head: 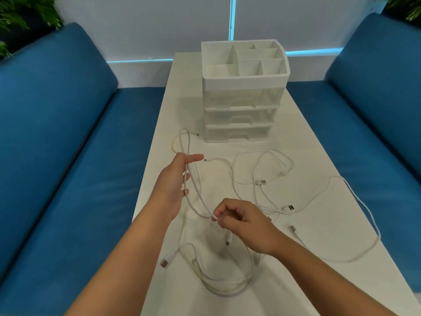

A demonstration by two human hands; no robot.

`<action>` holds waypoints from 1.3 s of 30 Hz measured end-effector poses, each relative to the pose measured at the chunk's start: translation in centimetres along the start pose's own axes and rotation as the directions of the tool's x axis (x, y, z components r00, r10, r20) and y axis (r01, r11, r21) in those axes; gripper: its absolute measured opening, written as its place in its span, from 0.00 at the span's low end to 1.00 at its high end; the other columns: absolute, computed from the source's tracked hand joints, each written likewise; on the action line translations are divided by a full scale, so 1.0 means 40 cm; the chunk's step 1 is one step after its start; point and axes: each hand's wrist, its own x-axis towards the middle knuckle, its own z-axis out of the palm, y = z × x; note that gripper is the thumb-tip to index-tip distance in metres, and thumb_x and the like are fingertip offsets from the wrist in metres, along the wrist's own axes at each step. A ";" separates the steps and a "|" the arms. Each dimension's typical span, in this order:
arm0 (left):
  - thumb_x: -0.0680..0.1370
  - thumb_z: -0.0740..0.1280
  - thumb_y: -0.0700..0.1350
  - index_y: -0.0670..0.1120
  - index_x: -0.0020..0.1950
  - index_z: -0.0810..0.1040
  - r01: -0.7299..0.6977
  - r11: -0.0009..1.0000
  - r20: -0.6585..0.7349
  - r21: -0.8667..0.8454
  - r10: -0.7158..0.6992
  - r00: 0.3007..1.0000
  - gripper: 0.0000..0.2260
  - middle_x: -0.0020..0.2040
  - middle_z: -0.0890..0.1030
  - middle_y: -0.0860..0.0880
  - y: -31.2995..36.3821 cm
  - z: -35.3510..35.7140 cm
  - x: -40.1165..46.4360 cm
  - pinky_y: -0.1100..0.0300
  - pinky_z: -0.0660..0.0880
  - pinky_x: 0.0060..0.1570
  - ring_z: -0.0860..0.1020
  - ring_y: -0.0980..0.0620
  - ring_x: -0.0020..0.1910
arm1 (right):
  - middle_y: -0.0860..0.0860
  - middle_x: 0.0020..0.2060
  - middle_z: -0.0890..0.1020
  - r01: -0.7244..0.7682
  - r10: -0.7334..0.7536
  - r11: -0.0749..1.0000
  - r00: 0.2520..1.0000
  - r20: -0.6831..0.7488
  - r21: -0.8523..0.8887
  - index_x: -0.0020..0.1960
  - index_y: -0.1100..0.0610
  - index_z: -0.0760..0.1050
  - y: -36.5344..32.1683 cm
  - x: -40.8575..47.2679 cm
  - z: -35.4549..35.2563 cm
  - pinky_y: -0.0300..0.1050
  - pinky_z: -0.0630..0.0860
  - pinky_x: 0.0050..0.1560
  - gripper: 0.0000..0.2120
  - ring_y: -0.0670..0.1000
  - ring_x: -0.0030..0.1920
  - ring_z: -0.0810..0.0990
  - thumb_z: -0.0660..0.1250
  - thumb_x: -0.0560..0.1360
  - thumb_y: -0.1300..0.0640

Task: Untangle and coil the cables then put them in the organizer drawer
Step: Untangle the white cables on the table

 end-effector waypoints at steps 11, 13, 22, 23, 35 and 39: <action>0.77 0.66 0.48 0.45 0.52 0.82 -0.036 0.994 0.093 -0.100 0.045 0.995 0.09 0.50 0.80 0.50 0.020 -0.038 0.018 0.61 0.59 0.30 0.69 0.55 0.35 | 0.44 0.26 0.73 -0.108 0.092 0.990 0.982 -0.162 -0.091 0.32 0.54 0.75 -0.021 0.061 -0.142 0.42 0.64 0.34 0.08 0.46 0.29 0.68 0.62 0.68 0.54; 0.76 0.70 0.52 0.45 0.54 0.83 -0.025 0.996 0.058 -0.090 0.030 0.998 0.12 0.48 0.80 0.51 0.021 -0.040 0.025 0.62 0.58 0.29 0.69 0.56 0.33 | 0.43 0.24 0.71 -0.132 0.092 0.985 0.946 -0.311 -0.107 0.32 0.55 0.74 -0.017 0.080 -0.170 0.43 0.63 0.35 0.11 0.47 0.29 0.67 0.62 0.73 0.58; 0.79 0.63 0.37 0.43 0.58 0.81 -0.061 0.963 0.041 -0.261 0.074 0.996 0.11 0.51 0.81 0.49 0.021 -0.036 0.032 0.64 0.61 0.27 0.70 0.56 0.32 | 0.41 0.23 0.68 -0.012 0.006 0.999 0.981 -0.195 -0.032 0.32 0.58 0.70 -0.069 0.083 -0.104 0.31 0.61 0.29 0.12 0.41 0.26 0.64 0.57 0.72 0.55; 0.79 0.59 0.34 0.45 0.59 0.79 -0.096 0.970 0.029 -0.223 0.105 0.994 0.14 0.51 0.82 0.49 0.023 -0.035 0.032 0.64 0.62 0.27 0.70 0.56 0.32 | 0.40 0.23 0.69 0.005 -0.017 0.998 0.975 -0.222 -0.055 0.35 0.58 0.73 -0.080 0.087 -0.102 0.31 0.62 0.31 0.15 0.40 0.26 0.66 0.58 0.77 0.53; 0.80 0.56 0.33 0.44 0.58 0.80 -0.130 0.988 0.042 -0.078 0.133 0.990 0.16 0.41 0.79 0.48 -0.005 -0.065 0.032 0.60 0.72 0.40 0.73 0.53 0.37 | 0.48 0.37 0.74 0.099 -0.114 0.992 0.970 -0.215 -0.080 0.54 0.51 0.82 -0.282 0.074 -0.138 0.31 0.65 0.28 0.18 0.43 0.29 0.66 0.59 0.76 0.68; 0.81 0.57 0.36 0.54 0.61 0.71 -0.186 0.980 0.011 -0.075 0.187 0.982 0.15 0.47 0.84 0.47 -0.009 -0.035 0.010 0.58 0.73 0.41 0.75 0.53 0.38 | 0.39 0.25 0.73 0.148 -0.176 0.981 0.953 -0.245 -0.129 0.57 0.51 0.80 -0.402 0.087 -0.110 0.29 0.66 0.31 0.15 0.39 0.27 0.70 0.58 0.79 0.60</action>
